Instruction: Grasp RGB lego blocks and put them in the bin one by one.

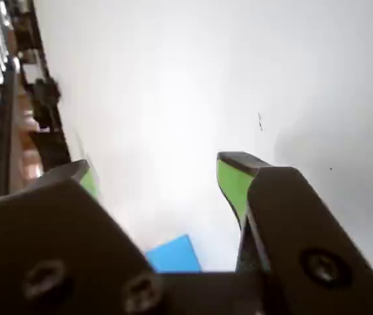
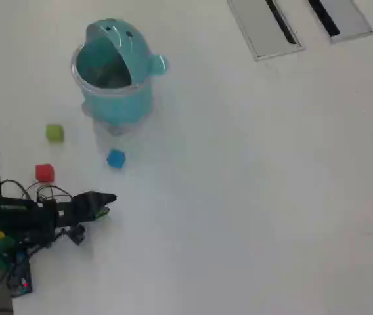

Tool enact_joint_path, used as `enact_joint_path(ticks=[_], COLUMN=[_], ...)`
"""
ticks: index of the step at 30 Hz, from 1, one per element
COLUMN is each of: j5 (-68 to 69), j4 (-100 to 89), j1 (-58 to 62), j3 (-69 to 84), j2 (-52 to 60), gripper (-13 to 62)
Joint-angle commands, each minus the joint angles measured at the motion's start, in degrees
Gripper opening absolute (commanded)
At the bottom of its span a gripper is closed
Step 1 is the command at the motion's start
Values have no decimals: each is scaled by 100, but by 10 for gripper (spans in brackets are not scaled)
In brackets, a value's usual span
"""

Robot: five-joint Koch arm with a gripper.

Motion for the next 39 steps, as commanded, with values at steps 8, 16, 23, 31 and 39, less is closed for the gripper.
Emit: enact_joint_path(ticks=[8,16,23,31,39], j5=[-18,-18,-97,-914,-2505], j4=[-26,-26,-26,-439,-1617], j1=[-9,-9,-18,-18,-9], j3=[422,422,422,360,352], j2=[334,334,334,352,360], gripper=[340,341,338,338,337])
